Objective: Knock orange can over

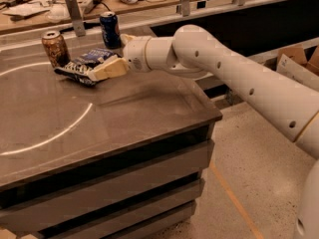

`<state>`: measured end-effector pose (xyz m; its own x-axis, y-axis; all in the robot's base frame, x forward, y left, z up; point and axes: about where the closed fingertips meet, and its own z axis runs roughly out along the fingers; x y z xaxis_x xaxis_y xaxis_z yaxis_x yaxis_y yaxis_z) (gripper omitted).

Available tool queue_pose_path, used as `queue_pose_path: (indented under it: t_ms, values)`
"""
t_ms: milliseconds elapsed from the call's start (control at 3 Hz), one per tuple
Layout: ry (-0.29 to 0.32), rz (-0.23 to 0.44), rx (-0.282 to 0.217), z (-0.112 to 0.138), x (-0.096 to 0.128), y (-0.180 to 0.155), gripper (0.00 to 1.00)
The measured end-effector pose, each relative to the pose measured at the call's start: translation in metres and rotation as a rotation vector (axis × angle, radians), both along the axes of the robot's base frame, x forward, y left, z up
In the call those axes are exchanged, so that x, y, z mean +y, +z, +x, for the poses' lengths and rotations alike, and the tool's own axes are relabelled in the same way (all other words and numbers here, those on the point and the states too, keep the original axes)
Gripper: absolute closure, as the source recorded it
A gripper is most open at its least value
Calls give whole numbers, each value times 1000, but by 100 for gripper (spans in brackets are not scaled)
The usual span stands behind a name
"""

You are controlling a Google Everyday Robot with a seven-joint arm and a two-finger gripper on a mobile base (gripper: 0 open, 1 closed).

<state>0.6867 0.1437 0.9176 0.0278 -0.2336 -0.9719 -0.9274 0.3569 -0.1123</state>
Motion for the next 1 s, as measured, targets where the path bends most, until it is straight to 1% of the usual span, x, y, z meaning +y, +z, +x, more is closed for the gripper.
queue_pose_path:
  t_ms: [333,667,1000]
  values:
    - [18,26,-19,12,22,7,0]
    - [40,38,-26,21,45,10,0]
    - [49,23,-17,28,66,6,0]
